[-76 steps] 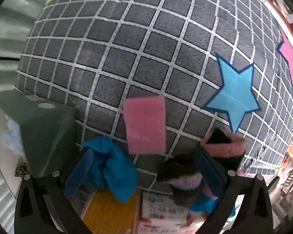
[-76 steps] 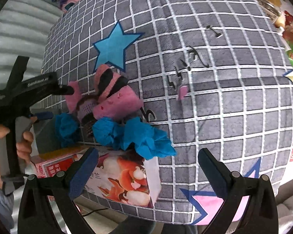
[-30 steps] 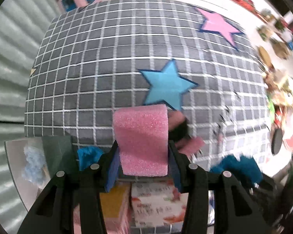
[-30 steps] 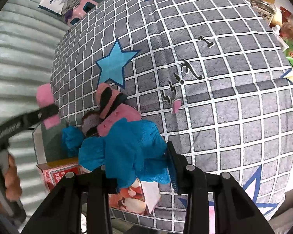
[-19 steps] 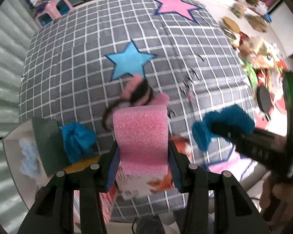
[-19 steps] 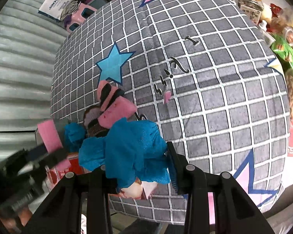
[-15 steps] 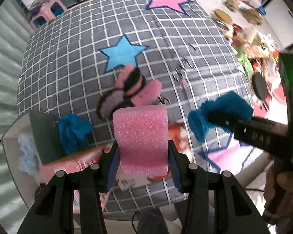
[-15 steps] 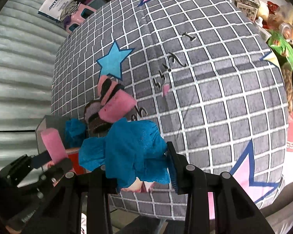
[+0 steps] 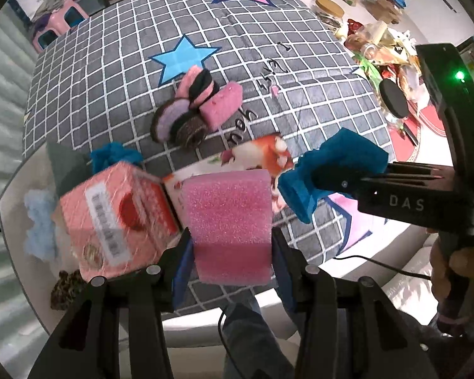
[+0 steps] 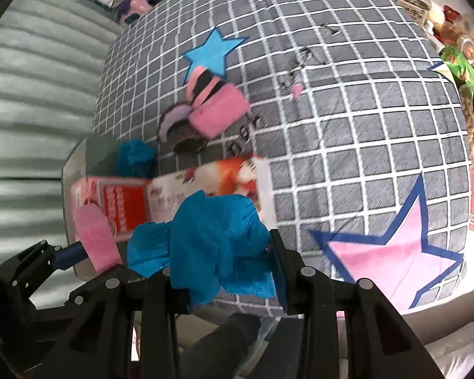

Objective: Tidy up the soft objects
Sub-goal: 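Carry the pink sponge and blue cloth over the white box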

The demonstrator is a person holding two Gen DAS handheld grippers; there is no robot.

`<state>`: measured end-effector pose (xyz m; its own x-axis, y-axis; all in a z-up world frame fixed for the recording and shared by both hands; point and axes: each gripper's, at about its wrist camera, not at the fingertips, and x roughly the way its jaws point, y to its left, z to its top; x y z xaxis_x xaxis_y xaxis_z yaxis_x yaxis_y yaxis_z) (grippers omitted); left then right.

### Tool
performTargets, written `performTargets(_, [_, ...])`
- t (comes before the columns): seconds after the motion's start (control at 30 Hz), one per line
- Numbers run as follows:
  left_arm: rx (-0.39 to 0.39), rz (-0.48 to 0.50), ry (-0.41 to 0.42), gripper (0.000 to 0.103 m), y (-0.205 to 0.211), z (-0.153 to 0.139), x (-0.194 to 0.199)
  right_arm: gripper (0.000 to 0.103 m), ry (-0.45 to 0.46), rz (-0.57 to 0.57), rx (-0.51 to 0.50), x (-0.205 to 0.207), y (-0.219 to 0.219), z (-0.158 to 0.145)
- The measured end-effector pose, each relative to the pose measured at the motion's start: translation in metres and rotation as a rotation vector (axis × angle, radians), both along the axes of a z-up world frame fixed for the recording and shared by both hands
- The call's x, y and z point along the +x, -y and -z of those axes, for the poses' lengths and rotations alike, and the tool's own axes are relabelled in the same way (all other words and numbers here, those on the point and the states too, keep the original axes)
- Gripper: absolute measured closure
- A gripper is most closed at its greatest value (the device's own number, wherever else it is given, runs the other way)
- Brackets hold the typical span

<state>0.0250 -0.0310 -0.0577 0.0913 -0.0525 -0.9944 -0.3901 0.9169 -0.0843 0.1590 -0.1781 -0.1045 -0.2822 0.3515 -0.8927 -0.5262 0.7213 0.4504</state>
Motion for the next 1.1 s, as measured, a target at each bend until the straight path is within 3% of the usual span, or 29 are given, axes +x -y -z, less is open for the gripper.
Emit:
performTargets(0.2, [0.007, -0.005, 0.016, 0.053, -0.003, -0.005, -0.034, 0.065, 0.020, -0.094, -0.010, -0.036, -0.019, -0.009])
performTargets(0.53, [0.043, -0.105, 0.076, 0.053, -0.028, -0.025, -0.103, 0.065, 0.069, -0.295, 0.006, -0.103, -0.060, -0.032])
performTargets(1.1, [0.136, -0.442, 0.088, 0.053, -0.098, -0.031, -0.225, 0.065, 0.136, -0.543, 0.064, -0.190, -0.151, -0.062])
